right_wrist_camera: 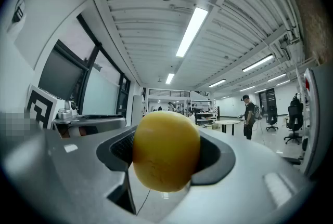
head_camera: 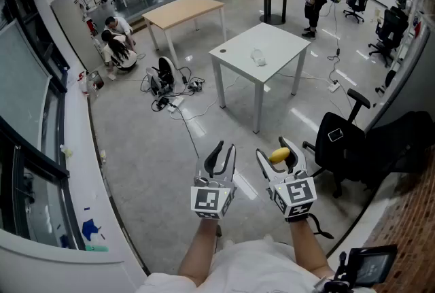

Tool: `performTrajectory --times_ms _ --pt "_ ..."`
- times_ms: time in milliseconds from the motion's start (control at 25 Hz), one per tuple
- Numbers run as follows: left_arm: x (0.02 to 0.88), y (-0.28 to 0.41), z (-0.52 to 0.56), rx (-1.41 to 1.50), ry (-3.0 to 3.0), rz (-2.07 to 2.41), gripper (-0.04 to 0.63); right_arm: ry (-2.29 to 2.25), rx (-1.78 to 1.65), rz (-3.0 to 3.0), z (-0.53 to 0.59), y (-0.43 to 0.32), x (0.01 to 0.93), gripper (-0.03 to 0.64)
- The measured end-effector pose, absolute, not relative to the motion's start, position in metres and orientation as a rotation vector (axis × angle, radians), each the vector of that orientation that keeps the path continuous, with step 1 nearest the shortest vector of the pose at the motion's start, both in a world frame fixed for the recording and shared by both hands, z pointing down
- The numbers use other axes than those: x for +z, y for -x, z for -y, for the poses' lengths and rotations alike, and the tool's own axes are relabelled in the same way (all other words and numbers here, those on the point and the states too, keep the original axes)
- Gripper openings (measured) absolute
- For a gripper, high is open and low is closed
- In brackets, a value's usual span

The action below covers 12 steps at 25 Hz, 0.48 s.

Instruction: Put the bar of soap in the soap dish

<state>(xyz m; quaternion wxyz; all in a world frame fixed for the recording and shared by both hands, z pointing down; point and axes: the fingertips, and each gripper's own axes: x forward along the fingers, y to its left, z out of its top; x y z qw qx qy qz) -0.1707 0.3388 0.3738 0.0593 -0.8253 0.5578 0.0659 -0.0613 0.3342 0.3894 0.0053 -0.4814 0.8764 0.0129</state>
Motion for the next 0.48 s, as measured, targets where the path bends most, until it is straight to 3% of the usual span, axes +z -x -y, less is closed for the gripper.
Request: performTrajectory --times_ms 480 --pt "0.383 0.141 -0.349 0.221 2.514 -1.703 0.091 1.472 -0.003 -2.765 -0.346 0.036 0.396 0.293"
